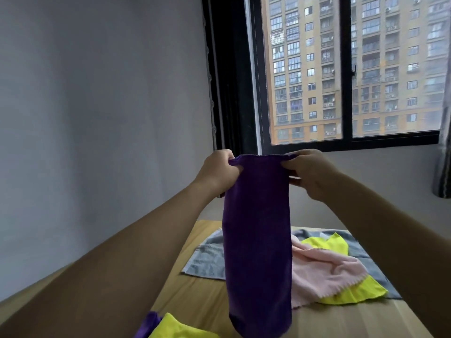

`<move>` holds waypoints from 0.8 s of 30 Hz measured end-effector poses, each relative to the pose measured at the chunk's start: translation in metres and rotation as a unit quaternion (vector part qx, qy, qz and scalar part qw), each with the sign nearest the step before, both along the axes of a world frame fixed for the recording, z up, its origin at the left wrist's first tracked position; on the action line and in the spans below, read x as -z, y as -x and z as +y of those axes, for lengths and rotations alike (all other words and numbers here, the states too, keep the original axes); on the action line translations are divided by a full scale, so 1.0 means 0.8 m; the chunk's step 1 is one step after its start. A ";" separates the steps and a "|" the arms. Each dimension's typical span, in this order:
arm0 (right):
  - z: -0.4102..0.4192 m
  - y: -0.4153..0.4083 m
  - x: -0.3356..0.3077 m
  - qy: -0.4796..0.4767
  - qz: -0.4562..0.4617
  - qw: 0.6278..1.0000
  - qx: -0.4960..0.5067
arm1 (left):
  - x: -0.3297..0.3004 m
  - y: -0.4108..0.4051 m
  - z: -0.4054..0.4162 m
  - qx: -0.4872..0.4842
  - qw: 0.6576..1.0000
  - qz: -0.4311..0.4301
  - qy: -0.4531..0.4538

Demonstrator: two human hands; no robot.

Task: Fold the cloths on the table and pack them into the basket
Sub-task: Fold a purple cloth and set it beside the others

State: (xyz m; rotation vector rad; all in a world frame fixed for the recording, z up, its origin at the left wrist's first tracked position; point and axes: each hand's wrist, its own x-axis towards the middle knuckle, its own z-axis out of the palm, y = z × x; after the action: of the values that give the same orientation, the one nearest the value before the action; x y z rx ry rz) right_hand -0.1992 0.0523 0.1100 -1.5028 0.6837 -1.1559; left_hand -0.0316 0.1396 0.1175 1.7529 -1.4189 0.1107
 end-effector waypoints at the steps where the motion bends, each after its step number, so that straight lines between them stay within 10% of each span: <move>1: -0.009 -0.004 -0.001 0.005 -0.013 1.000 0.000 | 0.000 -0.002 -0.011 -0.012 1.000 -0.015 0.018; 9: -0.034 -0.001 -0.012 0.113 -0.018 0.993 0.017 | -0.006 0.000 -0.023 0.038 0.994 -0.072 0.078; 12: -0.016 0.025 0.012 0.243 0.135 0.958 0.065 | 0.027 0.010 0.004 0.107 0.994 -0.031 -0.011; 17: 0.043 0.073 0.081 0.334 0.646 0.686 -0.014 | 0.131 0.059 0.055 0.158 0.936 -0.155 -0.273; 21: 0.097 0.088 0.151 0.260 0.837 0.461 -0.139 | 0.196 0.112 0.097 0.240 0.874 -0.123 -0.404; 24: 0.089 0.098 0.199 0.150 0.862 0.450 -0.179 | 0.224 0.130 0.116 0.262 0.858 -0.082 -0.433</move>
State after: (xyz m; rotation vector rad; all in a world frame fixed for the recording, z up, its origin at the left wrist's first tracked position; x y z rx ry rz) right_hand -0.2776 0.1234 -0.0489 -2.6416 1.2793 1.1995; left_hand -0.1357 0.2320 -0.0614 1.9607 -2.2411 -0.8097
